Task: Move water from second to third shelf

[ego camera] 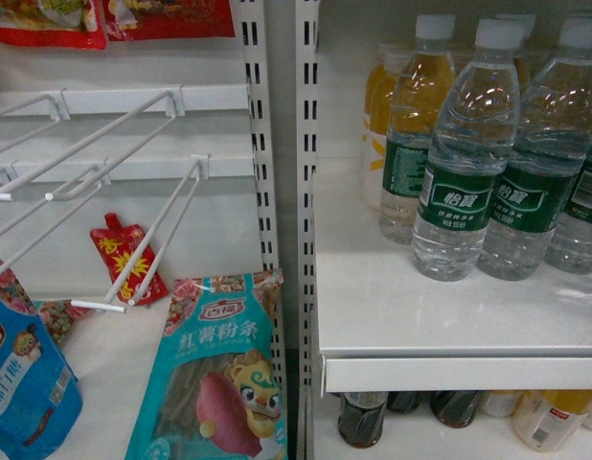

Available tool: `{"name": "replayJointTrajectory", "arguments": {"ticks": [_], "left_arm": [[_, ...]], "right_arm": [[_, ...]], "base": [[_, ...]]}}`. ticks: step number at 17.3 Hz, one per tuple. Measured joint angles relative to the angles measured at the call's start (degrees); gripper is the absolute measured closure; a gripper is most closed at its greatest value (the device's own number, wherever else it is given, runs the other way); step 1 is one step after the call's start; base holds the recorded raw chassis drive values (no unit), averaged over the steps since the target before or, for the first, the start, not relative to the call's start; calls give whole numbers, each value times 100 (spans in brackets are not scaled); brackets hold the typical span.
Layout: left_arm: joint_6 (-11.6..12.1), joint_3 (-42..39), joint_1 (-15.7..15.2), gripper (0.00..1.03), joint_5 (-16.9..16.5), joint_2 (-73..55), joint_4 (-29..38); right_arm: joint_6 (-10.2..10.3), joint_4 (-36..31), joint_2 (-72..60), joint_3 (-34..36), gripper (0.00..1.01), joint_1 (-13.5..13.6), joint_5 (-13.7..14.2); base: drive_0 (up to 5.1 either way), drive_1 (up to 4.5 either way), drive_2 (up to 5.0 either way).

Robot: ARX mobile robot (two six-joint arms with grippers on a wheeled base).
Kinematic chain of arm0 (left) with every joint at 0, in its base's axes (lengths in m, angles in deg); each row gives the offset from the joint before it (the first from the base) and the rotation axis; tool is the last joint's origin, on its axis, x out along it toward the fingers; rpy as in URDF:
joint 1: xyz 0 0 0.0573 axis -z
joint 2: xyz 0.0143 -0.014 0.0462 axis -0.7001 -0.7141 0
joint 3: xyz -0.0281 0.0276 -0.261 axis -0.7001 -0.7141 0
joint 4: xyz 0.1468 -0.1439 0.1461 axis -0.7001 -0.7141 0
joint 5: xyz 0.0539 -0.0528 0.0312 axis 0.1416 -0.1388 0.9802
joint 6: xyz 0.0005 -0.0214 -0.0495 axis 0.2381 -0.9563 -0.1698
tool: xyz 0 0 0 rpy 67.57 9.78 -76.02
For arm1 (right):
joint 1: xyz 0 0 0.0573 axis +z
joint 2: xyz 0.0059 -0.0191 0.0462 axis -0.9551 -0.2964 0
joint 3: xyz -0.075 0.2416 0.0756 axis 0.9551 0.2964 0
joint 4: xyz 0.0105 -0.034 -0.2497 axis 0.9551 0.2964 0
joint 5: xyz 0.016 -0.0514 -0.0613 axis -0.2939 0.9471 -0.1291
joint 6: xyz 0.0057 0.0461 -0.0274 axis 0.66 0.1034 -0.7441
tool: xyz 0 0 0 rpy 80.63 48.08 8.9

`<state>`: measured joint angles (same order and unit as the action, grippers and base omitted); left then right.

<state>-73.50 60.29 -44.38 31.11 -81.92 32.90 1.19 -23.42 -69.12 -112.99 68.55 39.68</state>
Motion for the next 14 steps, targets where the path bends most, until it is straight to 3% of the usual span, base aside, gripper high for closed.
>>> {"name": "replayJointTrajectory", "arguments": {"ticks": [4,7,8,9,13,14], "left_arm": [[0,0,0,5,-2,0,0],[0,0,0,5,-2,0,2],[0,0,0,5,-2,0,2],[0,0,0,5,-2,0,0],[0,0,0,5,0,0,0],[0,0,0,5,0,0,0]], "right_arm": [[90,627,804,393,3,-28,-201],[267,682,2367,588,4,44,-280],[37,354,2752,811,15,264,59],[-120,527,3224,1270,27,444,90],[-258,1364,5104,2295,79,420,173],[-258,1541,5362,2406,86,420,173]], "base": [[0,0,0],[0,0,0],[0,0,0],[0,0,0],[0,0,0],[0,0,0]]}}
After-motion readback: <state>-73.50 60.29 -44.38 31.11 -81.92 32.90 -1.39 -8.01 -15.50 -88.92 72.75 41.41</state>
